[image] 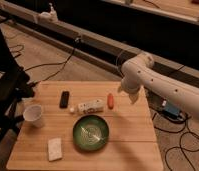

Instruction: Place the pepper on the white sponge

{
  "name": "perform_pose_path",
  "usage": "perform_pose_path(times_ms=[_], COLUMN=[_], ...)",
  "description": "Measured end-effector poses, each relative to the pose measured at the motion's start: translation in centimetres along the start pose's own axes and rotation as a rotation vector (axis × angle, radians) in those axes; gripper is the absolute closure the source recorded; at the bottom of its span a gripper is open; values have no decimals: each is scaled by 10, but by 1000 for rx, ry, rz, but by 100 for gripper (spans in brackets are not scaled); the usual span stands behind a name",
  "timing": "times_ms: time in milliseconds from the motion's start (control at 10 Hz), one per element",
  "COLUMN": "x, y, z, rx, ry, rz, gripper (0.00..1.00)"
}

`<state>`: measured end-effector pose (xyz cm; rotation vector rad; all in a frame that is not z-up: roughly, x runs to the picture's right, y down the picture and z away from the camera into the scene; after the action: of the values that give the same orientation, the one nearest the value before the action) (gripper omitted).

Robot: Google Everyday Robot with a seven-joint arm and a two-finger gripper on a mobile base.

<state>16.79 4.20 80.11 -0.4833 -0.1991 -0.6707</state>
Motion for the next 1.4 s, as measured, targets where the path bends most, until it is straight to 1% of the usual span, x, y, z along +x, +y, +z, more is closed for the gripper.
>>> perform_pose_path(times_ms=[200, 300, 500, 600, 900, 1100, 1200, 1400], x=[9, 11, 13, 13, 12, 20, 22, 16], y=[-13, -22, -44, -46, -46, -42, -39, -42], z=[21, 30, 48, 50, 49, 41, 39, 47], rx=[19, 38, 95, 102, 105, 116, 114, 112], ry=[-14, -26, -61, -66, -68, -71, -79, -103], rz=[34, 47, 54, 54, 55, 58, 38, -27], gripper=[35, 35, 35, 35, 35, 35, 35, 35])
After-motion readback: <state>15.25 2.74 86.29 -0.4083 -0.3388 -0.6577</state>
